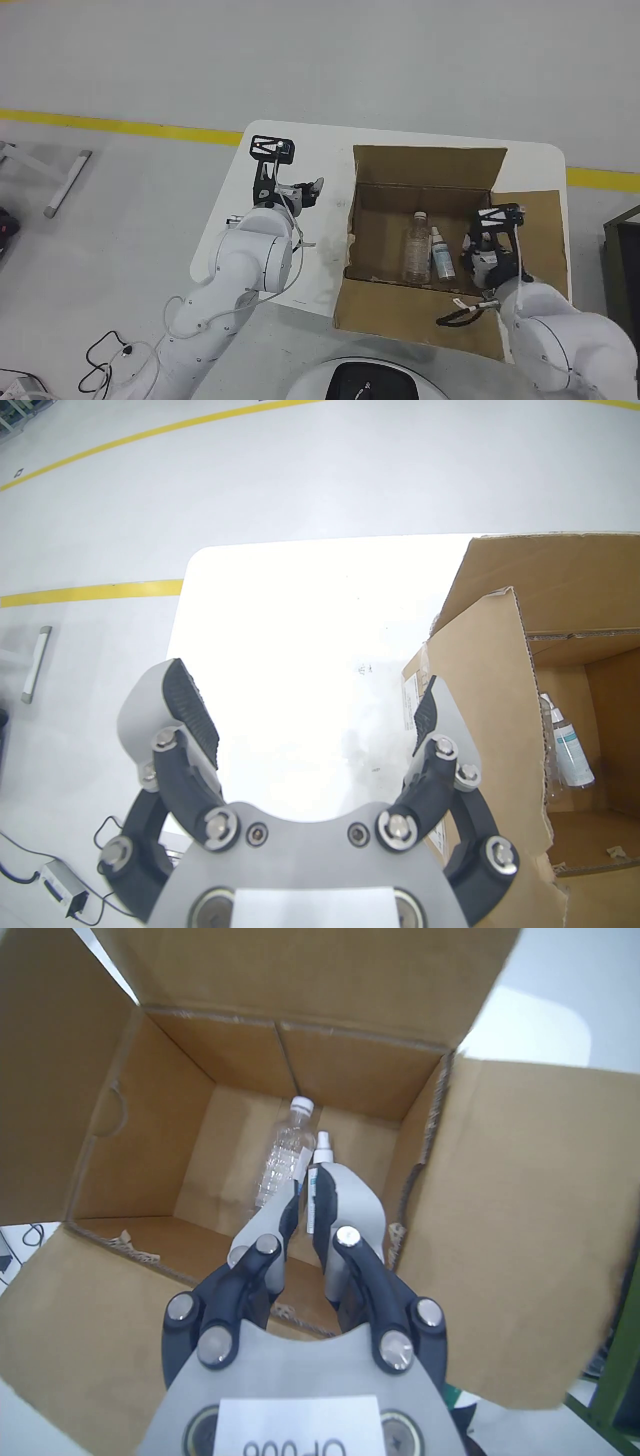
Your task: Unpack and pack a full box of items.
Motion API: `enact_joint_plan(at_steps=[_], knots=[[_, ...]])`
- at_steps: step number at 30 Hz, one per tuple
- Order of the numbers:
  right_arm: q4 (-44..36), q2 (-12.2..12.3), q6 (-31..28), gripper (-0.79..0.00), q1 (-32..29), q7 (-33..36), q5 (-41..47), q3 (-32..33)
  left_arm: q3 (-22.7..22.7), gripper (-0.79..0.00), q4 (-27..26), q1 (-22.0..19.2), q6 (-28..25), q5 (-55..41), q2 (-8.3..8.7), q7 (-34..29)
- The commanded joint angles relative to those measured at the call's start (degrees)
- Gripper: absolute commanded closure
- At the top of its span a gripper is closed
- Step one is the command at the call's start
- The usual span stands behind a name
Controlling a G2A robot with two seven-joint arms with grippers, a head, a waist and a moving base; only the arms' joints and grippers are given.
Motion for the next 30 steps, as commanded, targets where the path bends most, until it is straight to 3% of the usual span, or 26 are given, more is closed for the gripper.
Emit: enact_joint_plan(at_steps=[1, 7, 16, 23, 30], knots=[[-4.3, 0.5, -1.7, 0.0, -2.7, -0.3, -1.2, 4.2, 0.0, -0.785, 0.0, 0.0, 0.0, 0.0, 0.0, 0.0], [-11.1, 1.6, -5.0, 0.0, -10.3, 0.9, 0.7, 17.0, 0.0, -0.785, 0.0, 0.0, 0.0, 0.0, 0.0, 0.0], [-6.5, 2.7, -6.4, 0.0, -17.2, 6.2, 1.9, 32.6, 0.0, -0.785, 0.0, 0.0, 0.0, 0.0, 0.0, 0.0], [3.4, 3.4, -10.3, 0.0, -16.9, 9.7, -0.1, 32.1, 0.0, -0.785, 0.0, 0.0, 0.0, 0.0, 0.0, 0.0], [9.1, 3.7, -10.1, 0.0, -15.7, 12.5, -4.1, 28.2, 0.0, -0.785, 0.0, 0.0, 0.0, 0.0, 0.0, 0.0]])
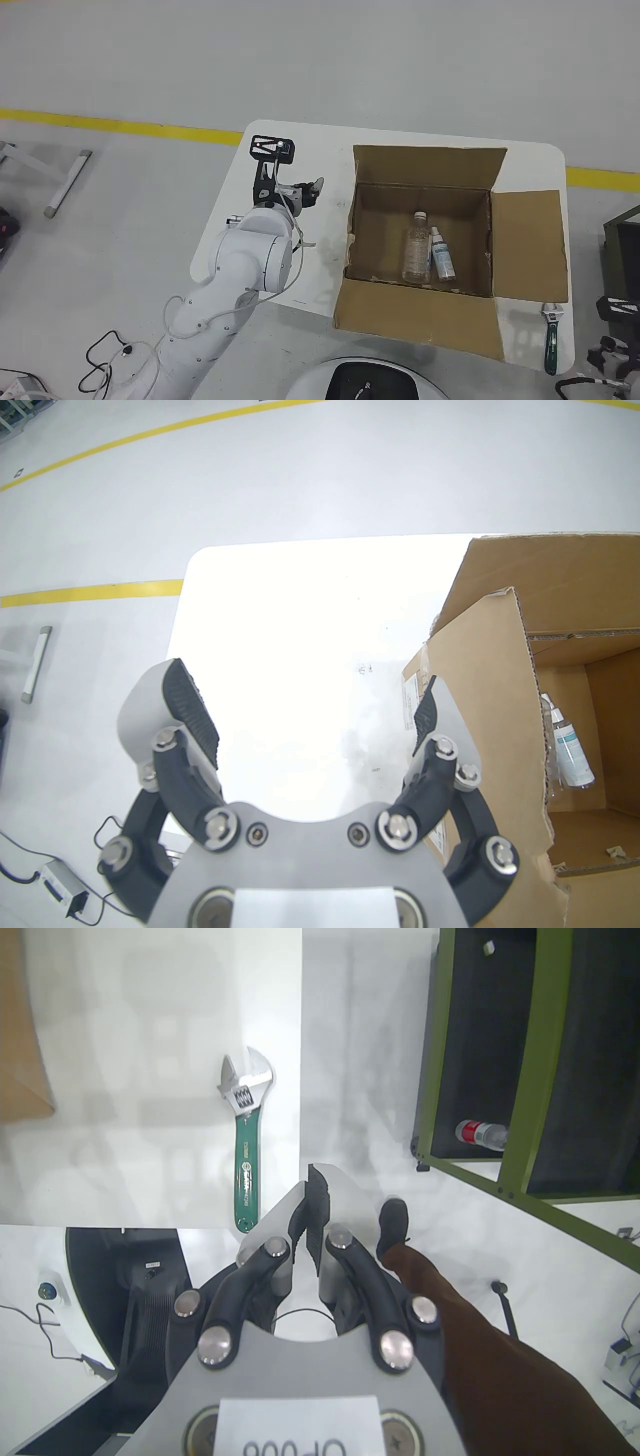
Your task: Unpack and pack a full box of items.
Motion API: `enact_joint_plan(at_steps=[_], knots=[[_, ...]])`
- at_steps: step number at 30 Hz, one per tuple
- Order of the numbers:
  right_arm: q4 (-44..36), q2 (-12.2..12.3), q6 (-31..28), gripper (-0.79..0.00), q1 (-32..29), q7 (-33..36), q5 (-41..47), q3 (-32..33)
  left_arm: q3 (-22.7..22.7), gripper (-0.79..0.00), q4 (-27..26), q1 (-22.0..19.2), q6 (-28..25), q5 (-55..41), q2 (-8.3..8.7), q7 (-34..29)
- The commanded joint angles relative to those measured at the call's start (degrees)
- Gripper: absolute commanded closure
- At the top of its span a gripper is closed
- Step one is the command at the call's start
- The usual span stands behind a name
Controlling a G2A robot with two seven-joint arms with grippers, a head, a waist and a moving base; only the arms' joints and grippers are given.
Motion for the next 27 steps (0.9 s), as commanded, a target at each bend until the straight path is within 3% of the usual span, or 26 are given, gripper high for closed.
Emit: enact_joint_plan(at_steps=[1, 13, 23, 24, 26, 27], knots=[[0.4, 0.0, -0.3, 0.0, 0.2, 0.2, -0.6, -0.5, 0.0, -0.785, 0.0, 0.0, 0.0, 0.0, 0.0, 0.0], [1.3, 0.0, -0.5, 0.0, -0.2, -1.1, 0.8, -1.2, 0.0, -0.785, 0.0, 0.0, 0.0, 0.0, 0.0, 0.0], [3.9, 0.6, -1.3, 0.0, 5.4, 6.5, 3.4, -3.8, 0.0, -0.785, 0.0, 0.0, 0.0, 0.0, 0.0, 0.0], [4.3, 0.7, -1.5, -0.037, 6.0, 7.4, 2.7, -4.4, 0.0, -0.785, 0.0, 0.0, 0.0, 0.0, 0.0, 0.0], [5.3, 0.8, -1.5, -0.228, 7.3, 8.3, 1.9, -5.4, 0.0, -0.785, 0.0, 0.0, 0.0, 0.0, 0.0, 0.0], [5.8, 0.8, -1.4, -0.24, 7.8, 8.7, 1.2, -5.8, 0.0, -0.785, 0.0, 0.0, 0.0, 0.0, 0.0, 0.0]])
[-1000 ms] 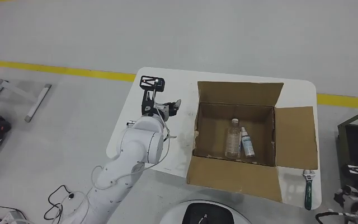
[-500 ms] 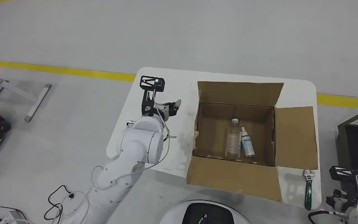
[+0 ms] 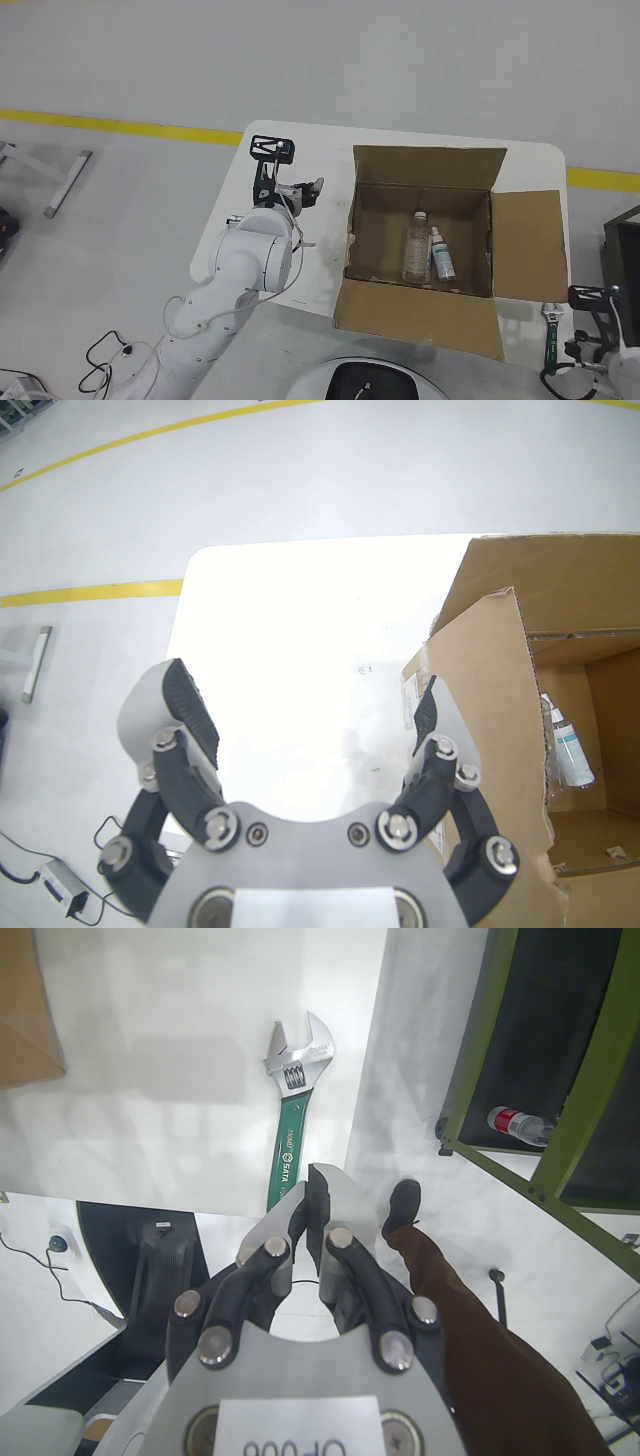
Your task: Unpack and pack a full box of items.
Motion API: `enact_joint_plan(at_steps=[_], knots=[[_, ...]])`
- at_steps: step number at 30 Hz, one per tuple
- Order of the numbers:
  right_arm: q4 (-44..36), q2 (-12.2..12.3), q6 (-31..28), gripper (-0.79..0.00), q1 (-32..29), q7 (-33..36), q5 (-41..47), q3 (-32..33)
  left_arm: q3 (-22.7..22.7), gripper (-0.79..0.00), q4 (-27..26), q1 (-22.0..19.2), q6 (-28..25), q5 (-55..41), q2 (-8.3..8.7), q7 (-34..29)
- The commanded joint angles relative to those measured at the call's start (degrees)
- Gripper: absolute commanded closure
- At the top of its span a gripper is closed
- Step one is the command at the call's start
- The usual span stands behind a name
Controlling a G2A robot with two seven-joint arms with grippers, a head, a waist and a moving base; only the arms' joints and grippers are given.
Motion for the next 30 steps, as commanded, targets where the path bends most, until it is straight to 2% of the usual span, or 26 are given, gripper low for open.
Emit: enact_joint_plan(at_steps=[1, 4, 6, 14, 30], knots=[[0.9, 0.1, 0.0, -0.252, 1.1, 0.7, -1.2, -1.1, 0.0, -0.785, 0.0, 0.0, 0.0, 0.0, 0.0, 0.0], [2.1, 0.2, 0.0, -0.345, 2.1, 1.3, -1.9, -2.3, 0.0, -0.785, 0.0, 0.0, 0.0, 0.0, 0.0, 0.0], [2.7, 0.2, 0.1, -0.369, 2.5, 1.4, -1.9, -2.8, 0.0, -0.785, 0.0, 0.0, 0.0, 0.0, 0.0, 0.0], [5.7, 0.5, 1.3, -0.385, 3.1, 0.7, -1.6, -3.4, 0.0, -0.785, 0.0, 0.0, 0.0, 0.0, 0.0, 0.0], [11.4, 0.8, 3.9, -0.36, 4.9, -1.2, -0.2, -5.1, 0.0, -0.785, 0.0, 0.0, 0.0, 0.0, 0.0, 0.0]])
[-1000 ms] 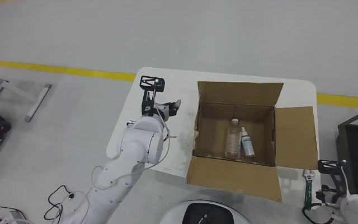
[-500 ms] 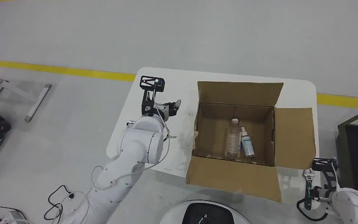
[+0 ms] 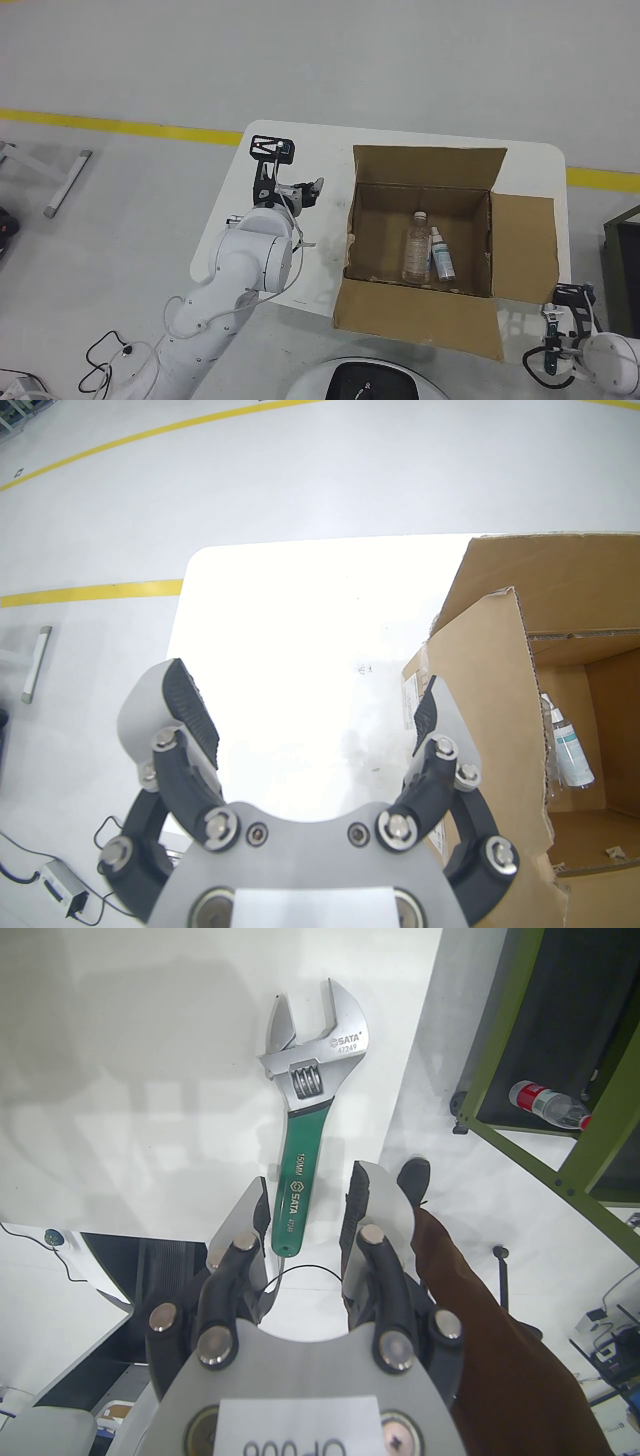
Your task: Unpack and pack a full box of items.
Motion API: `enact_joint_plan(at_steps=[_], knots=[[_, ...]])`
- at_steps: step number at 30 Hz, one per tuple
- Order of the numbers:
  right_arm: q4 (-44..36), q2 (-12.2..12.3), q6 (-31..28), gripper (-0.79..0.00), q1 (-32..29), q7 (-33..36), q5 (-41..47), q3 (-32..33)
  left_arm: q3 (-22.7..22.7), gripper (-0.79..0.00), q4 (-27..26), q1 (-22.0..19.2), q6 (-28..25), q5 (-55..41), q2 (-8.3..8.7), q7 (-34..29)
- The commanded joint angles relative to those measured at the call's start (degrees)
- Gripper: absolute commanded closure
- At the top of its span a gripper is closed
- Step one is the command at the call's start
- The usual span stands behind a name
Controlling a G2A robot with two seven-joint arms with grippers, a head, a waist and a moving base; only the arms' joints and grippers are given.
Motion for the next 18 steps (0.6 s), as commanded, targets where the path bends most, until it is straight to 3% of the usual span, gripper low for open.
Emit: enact_joint_plan(at_steps=[1, 7, 18], knots=[[0.3, 0.1, 0.2, -0.354, 0.1, -0.1, 0.1, -0.1, 0.0, -0.785, 0.0, 0.0, 0.0, 0.0, 0.0, 0.0], [1.1, 0.2, 0.7, -0.296, 0.4, -0.6, 0.7, -0.6, 0.0, -0.785, 0.0, 0.0, 0.0, 0.0, 0.0, 0.0], [2.0, 0.5, 1.3, -0.292, 0.7, -0.8, 1.1, -1.4, 0.0, -0.785, 0.0, 0.0, 0.0, 0.0, 0.0, 0.0]])
